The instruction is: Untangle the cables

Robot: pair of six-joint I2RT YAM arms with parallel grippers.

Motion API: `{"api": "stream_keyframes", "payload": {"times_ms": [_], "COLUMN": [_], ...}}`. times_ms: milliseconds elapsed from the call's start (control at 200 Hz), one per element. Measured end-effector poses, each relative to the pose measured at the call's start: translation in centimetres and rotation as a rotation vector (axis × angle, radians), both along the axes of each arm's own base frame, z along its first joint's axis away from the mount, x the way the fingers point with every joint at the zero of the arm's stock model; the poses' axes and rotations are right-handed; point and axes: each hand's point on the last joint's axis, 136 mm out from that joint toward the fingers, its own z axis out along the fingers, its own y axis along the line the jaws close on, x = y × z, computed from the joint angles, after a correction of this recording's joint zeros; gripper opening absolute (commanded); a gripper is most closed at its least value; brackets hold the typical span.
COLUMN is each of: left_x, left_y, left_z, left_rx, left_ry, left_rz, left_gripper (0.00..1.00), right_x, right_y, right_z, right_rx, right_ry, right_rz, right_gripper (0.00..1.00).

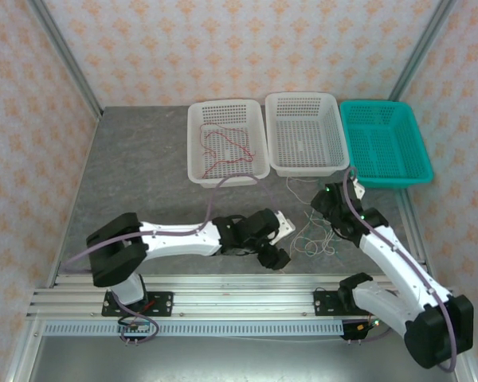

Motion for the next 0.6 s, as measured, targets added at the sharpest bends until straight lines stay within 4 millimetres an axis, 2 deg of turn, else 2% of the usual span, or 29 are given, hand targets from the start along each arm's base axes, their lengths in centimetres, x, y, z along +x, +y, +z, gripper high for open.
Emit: {"api": "stream_keyframes", "payload": {"times_ms": [220,290,330,375,465,545,601], "left_x": [0.2,0.3,0.4,0.3,0.0,-0.1,-0.3], "left_y": [-0.3,-0.7,-0.8,-0.7,-0.3,-0.1,0.3], "left_z": [-2.3,-3.2,-3.8,-4.5,-5.4,-5.2,-4.3], "left_rx": [0.078,0.104,0.121,0.14,0.17,0.166,0.153], "left_ry": [-0.013,-0.006,-0.001,0.002,0.018,0.011,0.001], "left_rz": [-0.06,-0.073,-0.079,-0.088,-0.092,-0.098,-0.096], "left_gripper": [0.67,0.62,0.55,0.4,0.0,0.0,0.0], "right_x": [-0.2,-0.2,-0.2,-0.1,-0.1,-0.1,-0.1], "right_y": [-0.2,-0.2,-0.1,-0.1,-0.1,-0.1,-0.2], "right_z": [0.3,0.3,0.3,0.3,0.3,0.4,0.5], "right_rx": [0.012,0.018,0.021,0.025,0.029,0.029,0.026], "right_ry": [-0.019,-0.02,-0.021,-0.025,-0.027,-0.028,-0.033], "right_rz": [-0.014,-0.02,-0.023,-0.025,-0.031,-0.031,-0.03], "right_gripper": [0.7,0.69,0.69,0.7,0.7,0.69,0.68]}}
